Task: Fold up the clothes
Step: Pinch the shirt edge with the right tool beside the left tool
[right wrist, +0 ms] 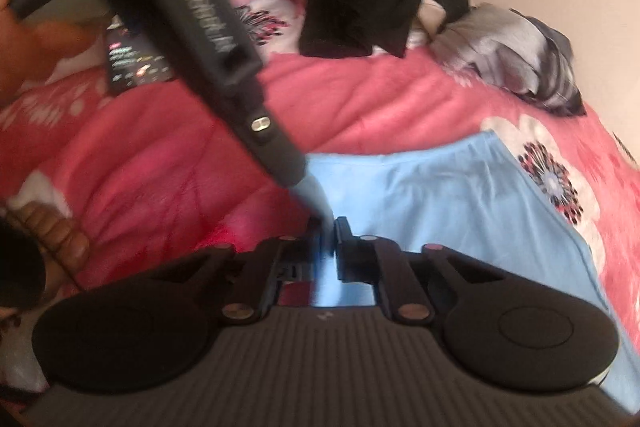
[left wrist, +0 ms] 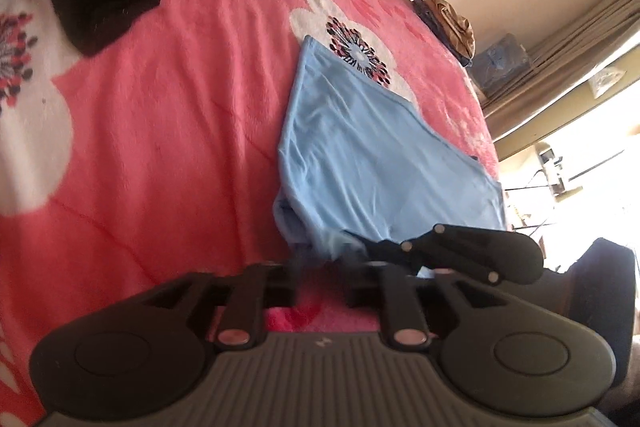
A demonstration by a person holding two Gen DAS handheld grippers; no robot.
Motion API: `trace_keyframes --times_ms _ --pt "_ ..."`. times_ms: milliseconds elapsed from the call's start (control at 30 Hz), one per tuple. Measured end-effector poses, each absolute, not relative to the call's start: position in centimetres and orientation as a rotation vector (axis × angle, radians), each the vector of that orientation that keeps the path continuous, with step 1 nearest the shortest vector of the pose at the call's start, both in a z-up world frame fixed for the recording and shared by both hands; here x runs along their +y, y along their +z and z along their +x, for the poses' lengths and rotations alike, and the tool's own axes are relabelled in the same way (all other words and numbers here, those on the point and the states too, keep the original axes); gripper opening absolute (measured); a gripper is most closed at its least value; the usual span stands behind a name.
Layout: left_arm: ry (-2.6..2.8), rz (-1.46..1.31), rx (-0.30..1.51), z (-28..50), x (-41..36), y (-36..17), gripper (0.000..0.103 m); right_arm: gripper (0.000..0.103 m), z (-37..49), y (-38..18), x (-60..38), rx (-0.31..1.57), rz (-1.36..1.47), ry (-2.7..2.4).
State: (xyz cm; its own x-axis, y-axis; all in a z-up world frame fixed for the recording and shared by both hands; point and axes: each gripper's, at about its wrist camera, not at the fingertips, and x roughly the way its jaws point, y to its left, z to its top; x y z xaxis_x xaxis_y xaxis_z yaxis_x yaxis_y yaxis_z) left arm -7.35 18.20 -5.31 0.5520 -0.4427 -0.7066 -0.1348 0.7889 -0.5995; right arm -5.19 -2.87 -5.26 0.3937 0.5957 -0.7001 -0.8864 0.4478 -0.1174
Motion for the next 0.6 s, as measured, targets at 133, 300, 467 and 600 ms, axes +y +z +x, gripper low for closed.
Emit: trace_keyframes --times_ms 133,300,467,600 --pt "-0.216 -0.753 0.983 -7.5 18.8 -6.3 0.06 0.004 -5.3 -5.7 -2.2 0.622 -0.54 0.984" --pt "-0.216 -1.013 0.978 -6.8 20.5 -9.0 0.067 0.004 -5.5 -5.8 -2.0 0.631 -0.519 0.987" --pt "-0.206 -1.159 1.001 -5.0 21.2 -11.2 0.065 0.004 -5.7 -5.8 -1.8 0.631 -0.526 0.995" --pt "-0.218 -1.119 1.061 -3.1 20.5 -11.9 0.047 0.004 -5.7 -5.6 -2.1 0.637 -0.501 1.016"
